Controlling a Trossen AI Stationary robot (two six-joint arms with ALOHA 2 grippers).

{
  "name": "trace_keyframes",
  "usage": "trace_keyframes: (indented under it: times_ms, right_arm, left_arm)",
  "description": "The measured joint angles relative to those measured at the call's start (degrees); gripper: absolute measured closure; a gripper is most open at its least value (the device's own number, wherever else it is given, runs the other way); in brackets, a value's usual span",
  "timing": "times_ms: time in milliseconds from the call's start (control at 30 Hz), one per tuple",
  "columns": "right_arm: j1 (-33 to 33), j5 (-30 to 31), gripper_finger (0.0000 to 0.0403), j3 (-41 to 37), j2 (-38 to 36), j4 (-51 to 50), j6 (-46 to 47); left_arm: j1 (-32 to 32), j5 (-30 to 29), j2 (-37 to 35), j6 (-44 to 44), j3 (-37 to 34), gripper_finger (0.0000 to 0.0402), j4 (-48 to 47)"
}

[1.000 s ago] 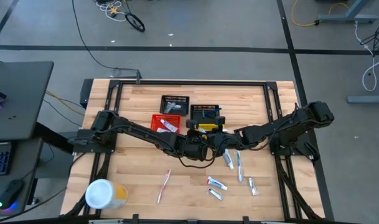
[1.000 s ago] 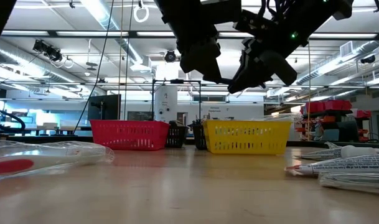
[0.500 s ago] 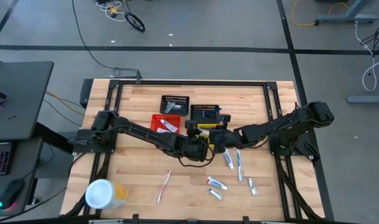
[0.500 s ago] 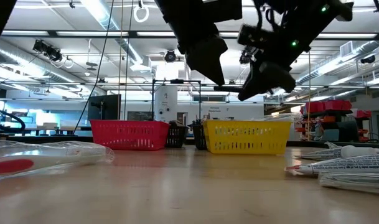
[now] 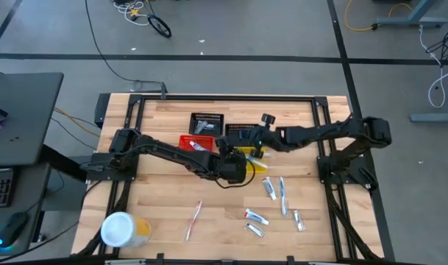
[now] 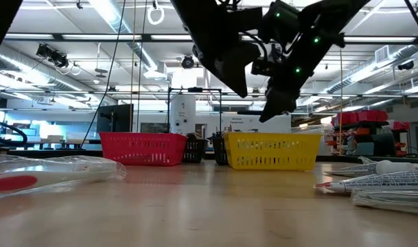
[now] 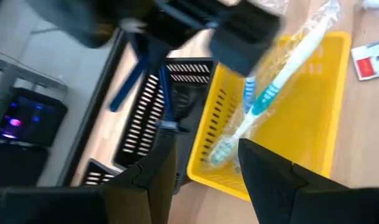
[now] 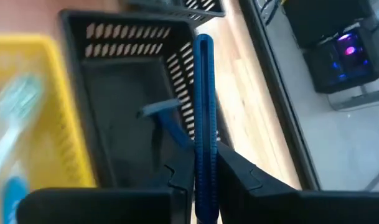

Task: Pick & Place Travel size toiletries
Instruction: Put the blue razor into the right black bin, then put the orange toothbrush into the yellow bin

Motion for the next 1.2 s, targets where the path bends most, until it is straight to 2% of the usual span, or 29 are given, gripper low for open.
trace_keyframes:
  times_ms: [133, 333, 467, 633, 800, 967, 1033, 1100, 1200]
  right_arm:
    - [-3.24, -1.29, 0.0350, 0.00, 1.46, 3.45, -1.70]
    - [-5.68, -9.48, 0.0348, 0.00, 5.00, 7.09, -6.81]
    - [-6.40, -9.87, 0.0340, -0.04, 6.69, 7.44, -8.54]
    - [-6.47, -10.18, 0.0309, -0.04, 6.78, 9.40, -8.93]
    - [-6.43, -9.73, 0.0273, -0.03, 6.78, 10.60, -11.05]
    - [-5.64, -1.80, 0.0260, 0.07, 6.04, 10.99, -11.25]
    - [-4.15, -0.68, 0.0259, 0.50, 4.31, 8.48, -9.42]
    - [-2.00, -3.62, 0.0259, 1.30, 2.30, 4.10, -5.32]
    - [1.90, -13.27, 0.0259, 1.60, -1.14, -3.25, 0.08]
  left_arm:
    - [0.43, 0.41, 0.00, -3.14, -0.02, 0.0221, -0.03]
    - [0.49, 0.41, 0.00, -5.43, -0.02, 0.0221, -0.06]
    - [0.49, 0.47, 0.00, -5.92, -0.02, 0.0221, -0.06]
    - [0.51, 0.47, 0.00, -7.00, -0.02, 0.0221, -0.09]
    - [0.51, 0.48, 0.00, -7.41, -0.02, 0.0221, -0.14]
    - [0.47, 0.89, 0.00, -7.31, -0.04, 0.0221, -0.99]
    - [-0.12, 2.52, -0.14, -8.42, -0.03, 0.0221, -2.93]
    - [-0.94, 5.31, -0.50, -11.98, 0.76, 0.0221, -8.38]
    - [-2.96, 7.80, -0.63, -21.60, 2.71, 0.0221, -16.28]
